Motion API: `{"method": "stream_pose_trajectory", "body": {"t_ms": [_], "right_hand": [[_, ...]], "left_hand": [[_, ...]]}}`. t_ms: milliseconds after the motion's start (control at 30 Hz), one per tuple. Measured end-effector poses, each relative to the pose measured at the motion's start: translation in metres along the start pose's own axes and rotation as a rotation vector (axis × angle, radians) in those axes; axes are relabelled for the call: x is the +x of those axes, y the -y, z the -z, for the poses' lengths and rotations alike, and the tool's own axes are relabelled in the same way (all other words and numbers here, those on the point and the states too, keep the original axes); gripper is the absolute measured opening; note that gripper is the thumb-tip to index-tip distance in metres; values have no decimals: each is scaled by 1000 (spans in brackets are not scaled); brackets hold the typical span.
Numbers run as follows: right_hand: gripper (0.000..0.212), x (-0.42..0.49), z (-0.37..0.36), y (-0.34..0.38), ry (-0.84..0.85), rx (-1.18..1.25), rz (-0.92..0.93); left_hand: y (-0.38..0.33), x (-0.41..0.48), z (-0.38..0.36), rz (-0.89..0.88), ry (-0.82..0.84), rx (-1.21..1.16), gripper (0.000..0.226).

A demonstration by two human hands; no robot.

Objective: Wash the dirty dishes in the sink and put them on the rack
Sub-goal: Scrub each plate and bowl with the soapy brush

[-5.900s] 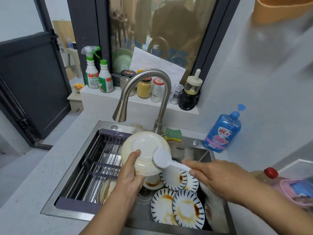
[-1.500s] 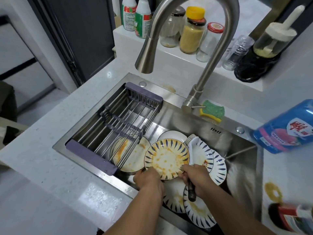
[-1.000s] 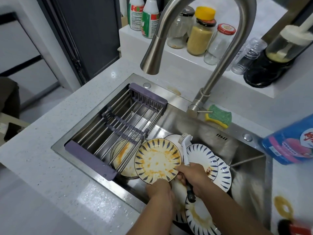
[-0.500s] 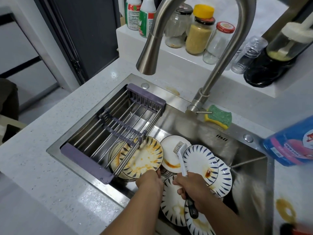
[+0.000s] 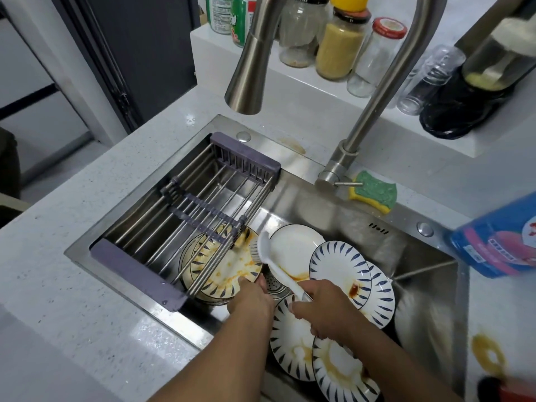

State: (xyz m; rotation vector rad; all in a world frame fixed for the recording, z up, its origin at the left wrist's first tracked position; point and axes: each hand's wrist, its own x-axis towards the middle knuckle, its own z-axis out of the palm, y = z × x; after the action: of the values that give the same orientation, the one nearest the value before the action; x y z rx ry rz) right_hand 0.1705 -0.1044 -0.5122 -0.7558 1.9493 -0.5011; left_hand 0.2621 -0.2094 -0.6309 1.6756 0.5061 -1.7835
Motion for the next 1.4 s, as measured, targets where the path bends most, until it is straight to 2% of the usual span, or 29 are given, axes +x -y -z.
{"method": "stream_pose_trajectory", "body": {"t_ms": [67, 167, 233, 333, 433, 567, 700, 833, 933, 1067, 1133, 1400], "right_hand": [[3, 3, 1, -2, -12, -102, 54], [9, 3, 2, -3, -38, -171, 93], [12, -5, 3, -3, -44, -54, 100], [13, -25, 5, -6, -85, 189, 90], [22, -53, 14, -13, -193, 361, 124], [20, -89, 23, -18, -397, 578, 188], [27, -105, 38, -21, -622, 894, 161], [32, -123, 60, -15, -739, 1152, 144], [44, -139, 81, -13, -812, 1326, 118], [54, -147, 110, -13, -830, 1427, 75], [55, -145, 122, -11, -844, 1440, 57], [51, -129, 163, 1, -908, 1421, 37]], "left_hand": [[2, -2, -2, -31, -61, -54, 47], [4, -23, -3, -2, 11, -24, 45], [10, -44, -6, 46, 80, 47, 45], [25, -82, -13, 57, 206, 295, 42], [35, -121, -21, -44, 387, 589, 30], [51, -166, -38, -157, 691, 886, 25], [78, -220, -64, -431, 897, 1114, 19], [107, -266, -98, -797, 1141, 1353, 18], [130, -299, -127, -1165, 1297, 1560, 31], [154, -329, -164, -1685, 1550, 1837, 60], [165, -341, -180, -1807, 1609, 1917, 70], [199, -376, -246, -2080, 1757, 2051, 96]]}}
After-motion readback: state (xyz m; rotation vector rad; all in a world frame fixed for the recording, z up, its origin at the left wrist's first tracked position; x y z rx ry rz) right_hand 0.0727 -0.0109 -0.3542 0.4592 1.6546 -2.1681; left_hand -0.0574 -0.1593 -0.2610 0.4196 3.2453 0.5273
